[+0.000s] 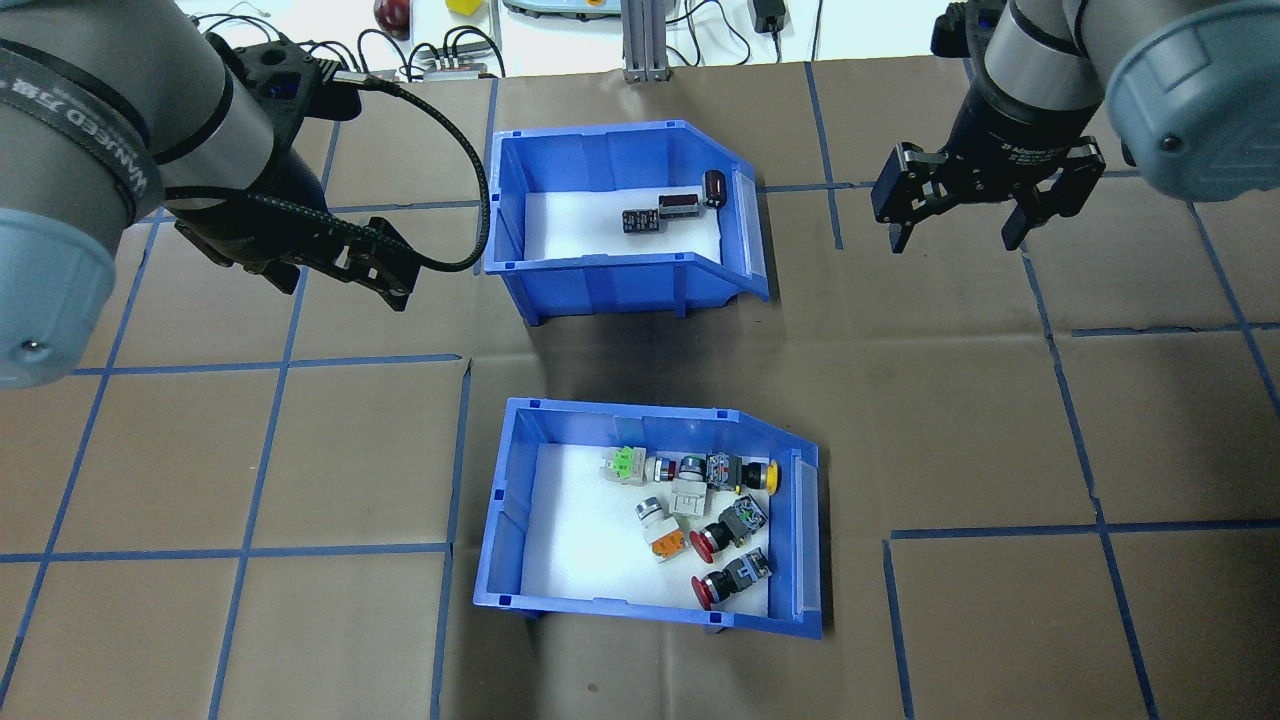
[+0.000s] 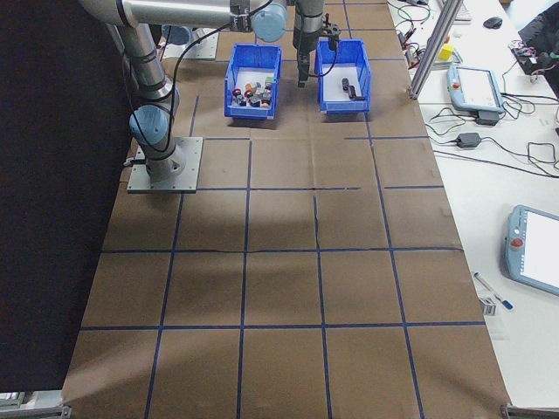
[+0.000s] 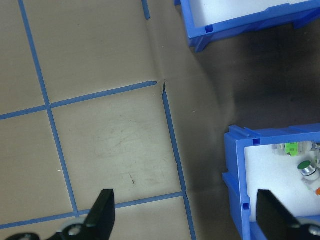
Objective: Place button box in front
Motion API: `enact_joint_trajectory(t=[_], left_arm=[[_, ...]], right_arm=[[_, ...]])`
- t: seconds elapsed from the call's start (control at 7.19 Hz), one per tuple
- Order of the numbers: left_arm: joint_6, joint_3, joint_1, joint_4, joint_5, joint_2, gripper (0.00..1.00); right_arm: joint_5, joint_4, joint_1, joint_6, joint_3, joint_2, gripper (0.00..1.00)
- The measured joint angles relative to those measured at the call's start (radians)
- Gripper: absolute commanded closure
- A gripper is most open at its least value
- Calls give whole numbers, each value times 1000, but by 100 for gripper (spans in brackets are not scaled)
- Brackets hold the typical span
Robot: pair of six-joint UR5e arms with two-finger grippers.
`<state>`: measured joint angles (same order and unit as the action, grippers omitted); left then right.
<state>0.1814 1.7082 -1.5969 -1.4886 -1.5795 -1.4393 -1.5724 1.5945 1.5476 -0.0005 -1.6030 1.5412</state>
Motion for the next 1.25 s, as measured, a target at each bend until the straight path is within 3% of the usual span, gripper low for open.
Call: enact_joint_trajectory(t=[0.42, 0.83, 1.25], left_arm=[[0, 0, 0, -8, 0, -11, 1], [-2, -31, 0, -35, -77, -11, 0], [-8, -19, 1, -26, -92, -26, 0]], right_arm=[[-4, 0, 4, -2, 12, -5, 0], [6, 10, 17, -35, 21, -26, 0], [13, 79, 33, -340, 60, -93, 0]])
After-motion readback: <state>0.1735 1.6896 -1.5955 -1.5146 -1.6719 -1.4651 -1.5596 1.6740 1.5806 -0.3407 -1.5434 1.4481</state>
